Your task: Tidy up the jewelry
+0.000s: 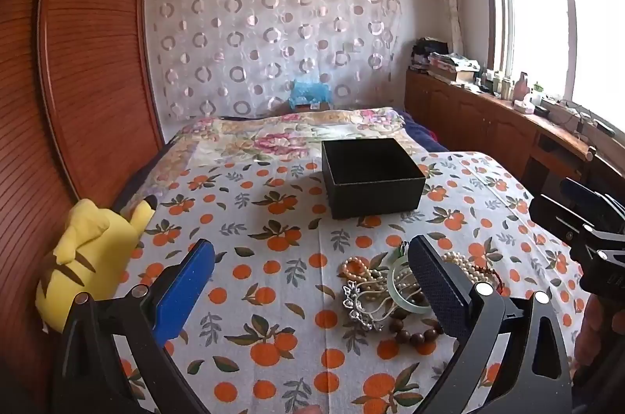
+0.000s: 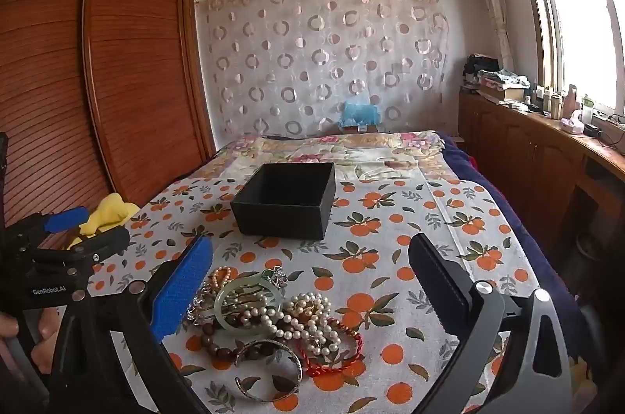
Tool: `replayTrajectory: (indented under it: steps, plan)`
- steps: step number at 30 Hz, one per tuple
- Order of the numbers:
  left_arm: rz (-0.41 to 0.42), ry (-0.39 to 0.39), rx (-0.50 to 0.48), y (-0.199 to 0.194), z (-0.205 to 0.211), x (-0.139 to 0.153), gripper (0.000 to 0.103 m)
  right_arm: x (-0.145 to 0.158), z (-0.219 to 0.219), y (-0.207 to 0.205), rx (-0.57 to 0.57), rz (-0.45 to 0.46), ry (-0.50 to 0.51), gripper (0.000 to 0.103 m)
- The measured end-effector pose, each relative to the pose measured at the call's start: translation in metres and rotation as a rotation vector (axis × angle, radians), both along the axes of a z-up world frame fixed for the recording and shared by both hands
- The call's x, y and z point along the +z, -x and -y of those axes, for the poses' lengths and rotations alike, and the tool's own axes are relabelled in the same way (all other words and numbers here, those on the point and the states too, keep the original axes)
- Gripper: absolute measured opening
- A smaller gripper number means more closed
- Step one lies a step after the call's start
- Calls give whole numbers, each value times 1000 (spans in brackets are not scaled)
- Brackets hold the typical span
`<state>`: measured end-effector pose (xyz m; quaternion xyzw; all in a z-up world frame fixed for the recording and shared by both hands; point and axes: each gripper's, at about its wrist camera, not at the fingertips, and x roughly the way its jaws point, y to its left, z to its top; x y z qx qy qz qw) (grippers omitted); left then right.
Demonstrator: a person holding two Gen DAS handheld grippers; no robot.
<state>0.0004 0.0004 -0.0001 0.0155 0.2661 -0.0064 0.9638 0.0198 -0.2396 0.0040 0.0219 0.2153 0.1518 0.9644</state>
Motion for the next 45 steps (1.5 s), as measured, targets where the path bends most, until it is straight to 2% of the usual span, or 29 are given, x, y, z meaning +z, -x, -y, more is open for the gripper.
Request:
replayTrajectory:
  steps: [27,30,45]
  plan:
    - [19,7,-1,-11,-3,13,95,-1,1,-1,2,-5,-8,101]
    - [27,2,2,-1,-1,16,95,-1,1,-1,2,-6,-9,101]
    - [29,1,1,-4,-3,24,95,0,2,-1,2,-4,-10,101]
